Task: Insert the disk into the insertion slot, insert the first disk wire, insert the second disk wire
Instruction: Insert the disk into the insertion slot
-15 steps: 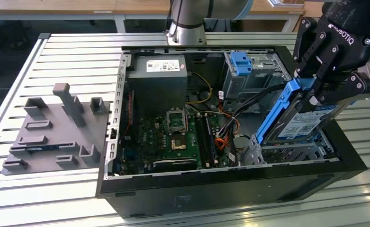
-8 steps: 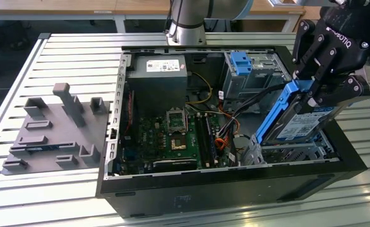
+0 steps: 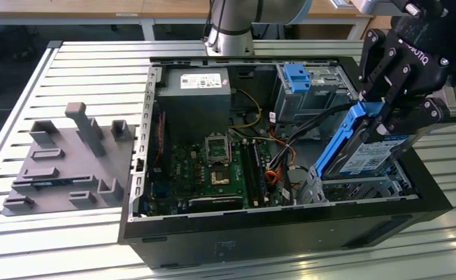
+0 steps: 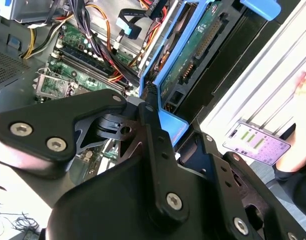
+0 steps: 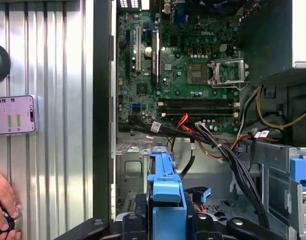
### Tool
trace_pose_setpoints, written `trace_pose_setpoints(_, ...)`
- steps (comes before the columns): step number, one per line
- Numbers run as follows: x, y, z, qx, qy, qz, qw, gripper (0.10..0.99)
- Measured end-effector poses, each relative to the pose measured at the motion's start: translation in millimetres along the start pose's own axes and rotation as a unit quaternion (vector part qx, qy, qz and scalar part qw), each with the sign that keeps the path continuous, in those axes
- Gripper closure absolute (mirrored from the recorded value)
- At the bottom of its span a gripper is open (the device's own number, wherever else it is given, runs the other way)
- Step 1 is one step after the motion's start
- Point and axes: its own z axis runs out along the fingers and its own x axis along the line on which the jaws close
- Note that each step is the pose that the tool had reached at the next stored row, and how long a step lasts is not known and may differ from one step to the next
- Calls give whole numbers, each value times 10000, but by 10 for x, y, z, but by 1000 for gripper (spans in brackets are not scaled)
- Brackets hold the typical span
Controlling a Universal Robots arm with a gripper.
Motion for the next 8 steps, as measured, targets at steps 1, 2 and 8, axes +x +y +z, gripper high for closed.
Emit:
trace_pose_setpoints(1, 0, 0, 9, 0, -2, 0, 10000, 722)
trace_pose_setpoints(2, 0, 0, 18, 0, -3, 0, 10000, 722)
trace_pose_setpoints(8, 1, 0, 75, 0, -8, 0, 10000, 722)
